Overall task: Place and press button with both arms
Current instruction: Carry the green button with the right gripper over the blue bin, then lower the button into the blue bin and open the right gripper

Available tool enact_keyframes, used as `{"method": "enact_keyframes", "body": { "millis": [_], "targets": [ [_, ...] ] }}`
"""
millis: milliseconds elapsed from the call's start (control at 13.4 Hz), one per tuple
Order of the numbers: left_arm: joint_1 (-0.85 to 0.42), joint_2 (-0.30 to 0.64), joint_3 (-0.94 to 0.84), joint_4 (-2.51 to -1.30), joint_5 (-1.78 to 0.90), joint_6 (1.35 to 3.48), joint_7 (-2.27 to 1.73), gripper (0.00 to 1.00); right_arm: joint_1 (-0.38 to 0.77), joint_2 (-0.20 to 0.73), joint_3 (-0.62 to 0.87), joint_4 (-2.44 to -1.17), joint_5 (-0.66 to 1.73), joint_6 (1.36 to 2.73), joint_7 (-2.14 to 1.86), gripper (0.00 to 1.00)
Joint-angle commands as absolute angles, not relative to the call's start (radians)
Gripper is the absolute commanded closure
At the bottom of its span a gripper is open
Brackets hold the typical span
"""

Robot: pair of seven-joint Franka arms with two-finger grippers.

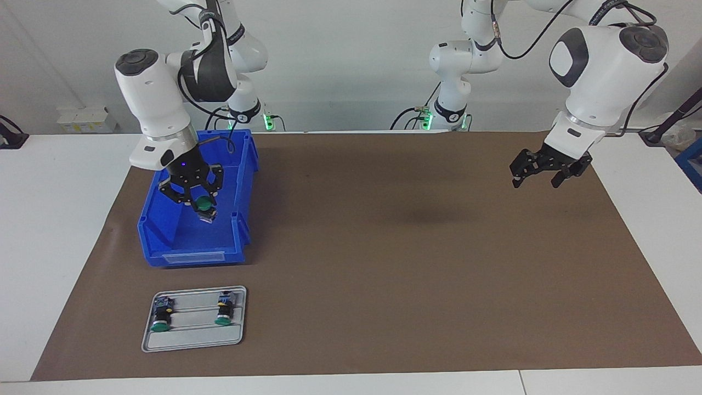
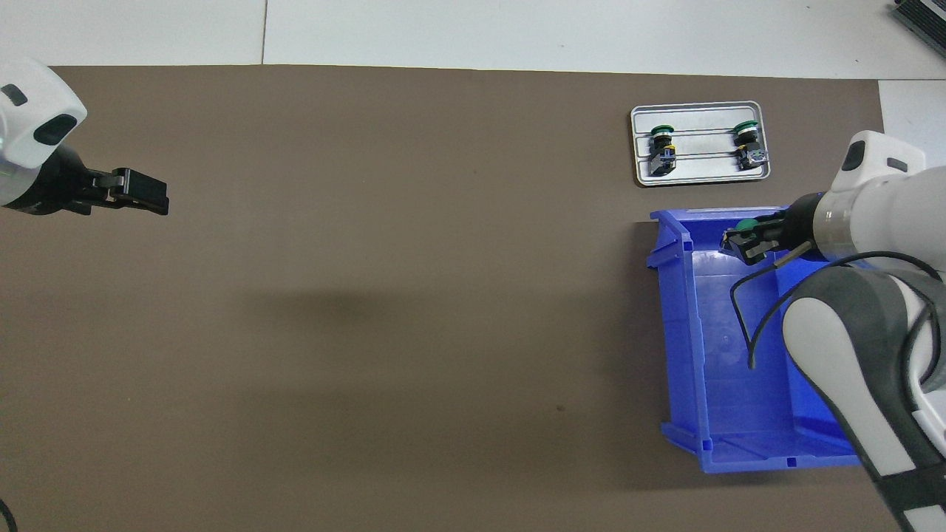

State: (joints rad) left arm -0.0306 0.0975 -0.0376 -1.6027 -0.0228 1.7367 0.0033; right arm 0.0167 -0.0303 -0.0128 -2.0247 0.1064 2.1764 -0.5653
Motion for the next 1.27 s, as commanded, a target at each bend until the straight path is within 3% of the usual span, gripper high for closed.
{"method": "enact_keyframes", "body": {
  "millis": [0, 598, 822, 897, 972, 1196],
  "targets": [
    [0.001, 0.064, -0.040, -1.640, -0.034, 1.740, 0.015, 0.00, -0.049, -0.008, -0.002, -2.057, 0.202, 2.229, -0.798, 1.00],
    [0.006, 0.064, -0.038, -1.640, -0.034, 1.740, 0.015, 0.00, -0.100, 0.164, -0.002, -2.060, 0.336, 2.322, -1.201, 1.00],
    [0.005, 0.064, -0.040, -1.640, -0.035, 1.740, 0.015, 0.00, -0.103, 0.175, -0.003, -2.082, 0.341, 2.370, -1.235, 1.00],
    [0.005, 0.064, -0.040, -1.640, -0.034, 1.740, 0.015, 0.00, -0.103, 0.175, -0.003, -2.082, 0.341, 2.368, -1.233, 0.76],
    [0.005, 0.064, -0.040, -1.640, -0.034, 1.740, 0.015, 0.00, -0.103, 0.175, -0.003, -2.082, 0.341, 2.365, -1.226, 0.59],
    [0.006, 0.064, -0.040, -1.640, -0.034, 1.740, 0.015, 0.00, -0.104, 0.173, -0.003, -2.066, 0.341, 2.350, -1.181, 0.32]
  ]
}}
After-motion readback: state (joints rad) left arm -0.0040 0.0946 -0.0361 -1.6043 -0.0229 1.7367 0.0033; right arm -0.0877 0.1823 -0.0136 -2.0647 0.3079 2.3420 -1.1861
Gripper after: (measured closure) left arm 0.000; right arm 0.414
